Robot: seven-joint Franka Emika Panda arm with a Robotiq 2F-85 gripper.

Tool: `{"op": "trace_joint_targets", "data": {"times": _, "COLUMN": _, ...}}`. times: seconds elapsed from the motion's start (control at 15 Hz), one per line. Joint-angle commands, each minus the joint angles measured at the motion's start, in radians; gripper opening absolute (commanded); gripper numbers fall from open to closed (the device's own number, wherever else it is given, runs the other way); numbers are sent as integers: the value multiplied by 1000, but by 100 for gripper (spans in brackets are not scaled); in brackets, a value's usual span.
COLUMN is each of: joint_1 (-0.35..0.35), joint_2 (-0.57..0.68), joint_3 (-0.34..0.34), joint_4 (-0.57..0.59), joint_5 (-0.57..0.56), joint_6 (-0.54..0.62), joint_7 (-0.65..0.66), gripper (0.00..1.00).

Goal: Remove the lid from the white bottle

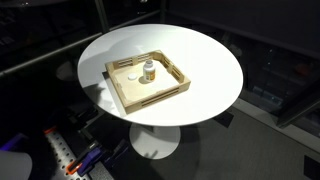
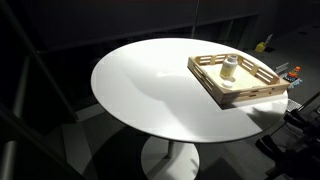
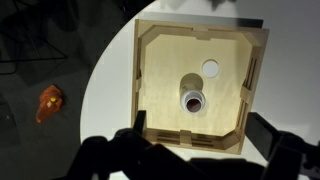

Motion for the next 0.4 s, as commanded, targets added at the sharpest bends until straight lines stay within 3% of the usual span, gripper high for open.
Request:
{"op": "trace_joint_targets", "data": {"times": 0.0, "joint_1": -16, "joint_2": -36, "joint_3": 8, "joint_4": 53, "joint_5": -9, "joint_6": -74, "joint_7": 5, "gripper": 100}}
{"op": "trace_joint_targets", "data": {"times": 0.33, "joint_1": -21, "joint_2": -40, "joint_3": 10, "joint_4": 41, "joint_5": 1, "joint_6": -60, "joint_7": -2, "gripper": 100}}
